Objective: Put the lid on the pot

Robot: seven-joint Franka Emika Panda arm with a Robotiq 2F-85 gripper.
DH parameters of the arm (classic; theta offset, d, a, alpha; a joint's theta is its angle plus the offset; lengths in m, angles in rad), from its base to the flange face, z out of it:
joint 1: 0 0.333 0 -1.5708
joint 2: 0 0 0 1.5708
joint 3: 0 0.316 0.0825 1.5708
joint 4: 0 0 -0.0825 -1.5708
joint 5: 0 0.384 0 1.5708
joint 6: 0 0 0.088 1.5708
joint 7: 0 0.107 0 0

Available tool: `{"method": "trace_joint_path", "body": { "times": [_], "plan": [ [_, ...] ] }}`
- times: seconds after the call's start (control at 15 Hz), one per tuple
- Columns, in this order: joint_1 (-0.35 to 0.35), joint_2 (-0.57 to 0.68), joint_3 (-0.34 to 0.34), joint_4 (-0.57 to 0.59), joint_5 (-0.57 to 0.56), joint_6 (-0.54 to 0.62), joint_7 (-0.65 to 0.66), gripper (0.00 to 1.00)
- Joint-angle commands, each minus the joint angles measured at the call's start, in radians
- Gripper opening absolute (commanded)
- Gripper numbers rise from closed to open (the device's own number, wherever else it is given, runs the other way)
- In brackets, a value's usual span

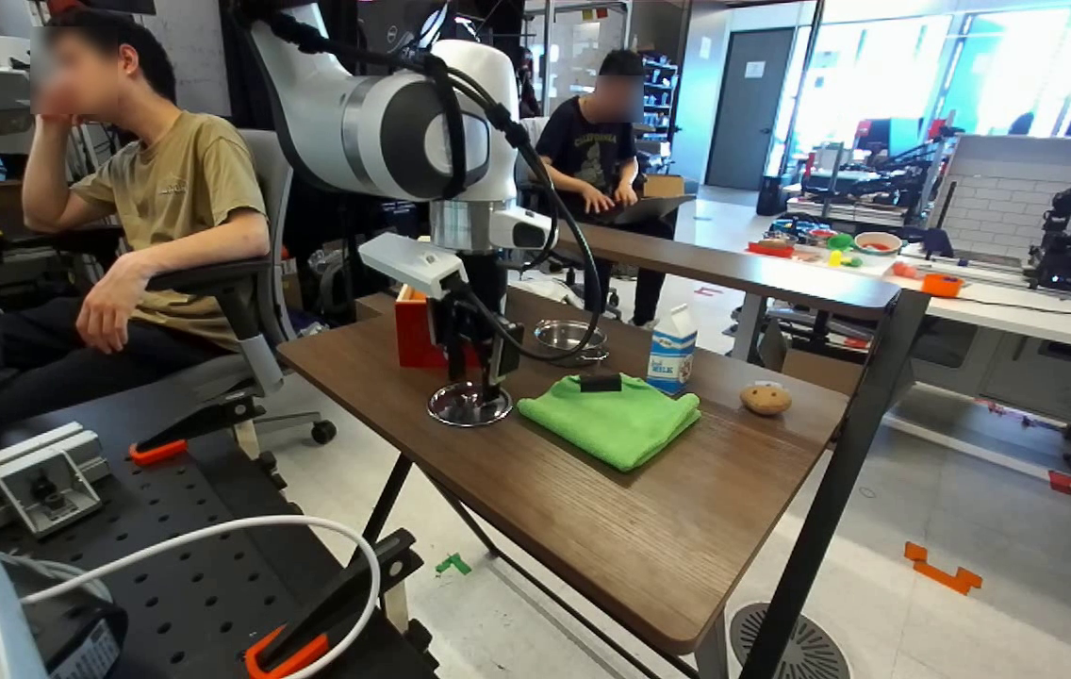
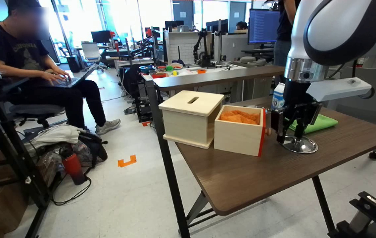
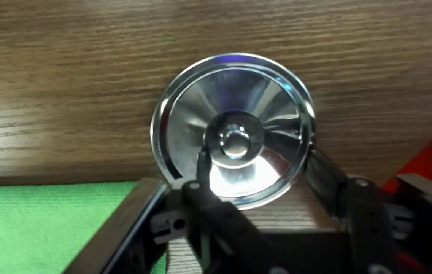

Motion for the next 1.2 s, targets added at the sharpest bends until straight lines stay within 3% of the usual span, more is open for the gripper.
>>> {"method": "trace_joint_path", "body": {
  "times": [0.0,0.2,0.4,0.6,0.87,1.13],
  "plan": [
    [0.008,0.021,0.002,0.017,0.035,0.029,-0.031,0.41],
    [0.013,0.019,-0.003,0.016,0.032,0.049,-0.026,0.31],
    [0.015,0.017,-0.004,0.014,0.033,0.067,-0.023,0.32],
    [0.018,0.014,-0.005,0.010,0.031,0.088,-0.024,0.40],
    [0.026,0.003,-0.006,-0.003,0.026,0.114,-0.024,0.57],
    [0.037,-0.008,-0.009,-0.027,0.024,0.135,-0.023,0.49]
  ]
}}
